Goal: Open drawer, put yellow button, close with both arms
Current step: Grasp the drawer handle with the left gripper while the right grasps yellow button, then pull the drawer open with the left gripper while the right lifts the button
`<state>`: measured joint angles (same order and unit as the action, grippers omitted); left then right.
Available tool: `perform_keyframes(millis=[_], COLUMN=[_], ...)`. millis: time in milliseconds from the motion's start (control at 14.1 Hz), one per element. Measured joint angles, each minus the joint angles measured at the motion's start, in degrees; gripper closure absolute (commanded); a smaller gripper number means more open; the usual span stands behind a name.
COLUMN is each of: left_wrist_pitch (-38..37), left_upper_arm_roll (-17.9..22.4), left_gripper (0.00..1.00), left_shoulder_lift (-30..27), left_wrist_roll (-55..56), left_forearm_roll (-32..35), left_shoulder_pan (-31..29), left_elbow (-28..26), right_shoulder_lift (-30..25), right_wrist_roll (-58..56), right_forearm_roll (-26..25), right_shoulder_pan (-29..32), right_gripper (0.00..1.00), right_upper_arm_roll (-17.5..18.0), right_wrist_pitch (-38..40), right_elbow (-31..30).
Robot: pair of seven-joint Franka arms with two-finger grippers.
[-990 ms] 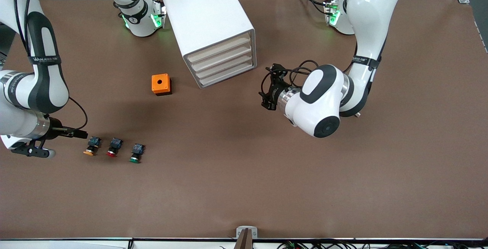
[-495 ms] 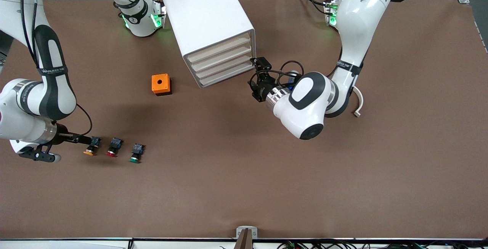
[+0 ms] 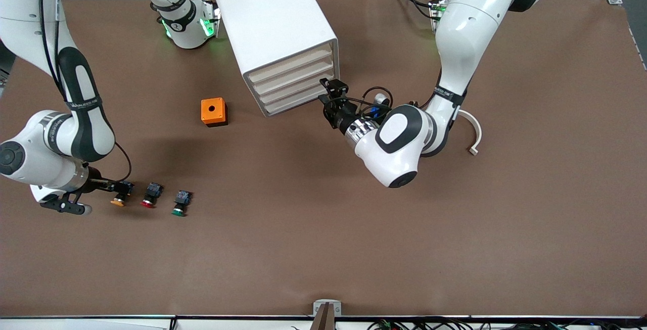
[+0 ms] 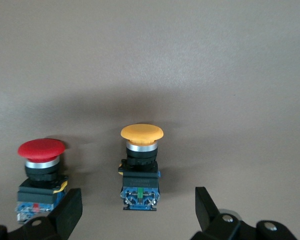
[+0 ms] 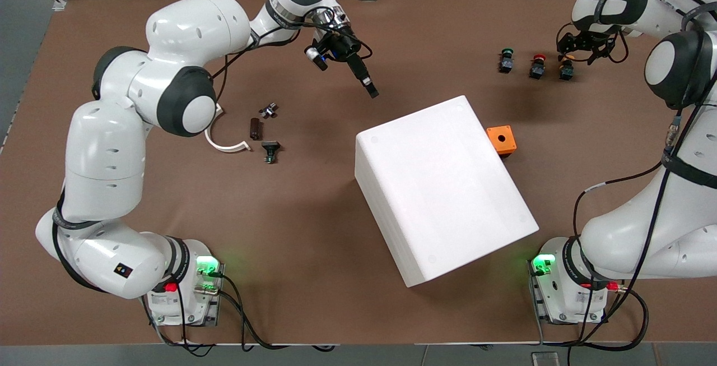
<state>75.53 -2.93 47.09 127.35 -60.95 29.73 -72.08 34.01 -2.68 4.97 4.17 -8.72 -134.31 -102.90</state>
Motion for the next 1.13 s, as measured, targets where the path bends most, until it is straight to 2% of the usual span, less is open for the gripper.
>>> perform_keyframes(millis=[566,778,990,1131], left_wrist_pitch=[-3.0,-4.0,-4.2,-4.2], left_upper_arm_roll=[-0.1,-0.3,-2.1,-2.7], left_gripper=[0.45,0.45,0.45,0.45], left_shoulder_lift=[3.1,3.9,3.9,3.9], left_wrist_roll=[1.9,2.1,2.1,2.1], left_forearm_roll=[-1.6,-2.0,-2.0,-2.0], left_shoulder_pan=[3.0,3.9,4.2,4.5], left_elbow=[-1.9,-2.7,-3.7,-3.9], right_shoulder_lift=[2.5,3.2,4.0,4.0], right_wrist_roll=[0.0,0.0,0.0,0.0], right_forearm_roll=[0.8,2.2,2.5,2.5], right_shoulder_pan=[0.0,0.0,0.0,0.0], right_gripper=[0.00,0.03,0.27,0.58], right_upper_arm_roll=[0.0,0.2,0.2,0.2], right_wrist_pitch=[-1.2,-2.5,-3.2,-3.2], right_elbow=[-0.1,-0.1,-0.1,0.0])
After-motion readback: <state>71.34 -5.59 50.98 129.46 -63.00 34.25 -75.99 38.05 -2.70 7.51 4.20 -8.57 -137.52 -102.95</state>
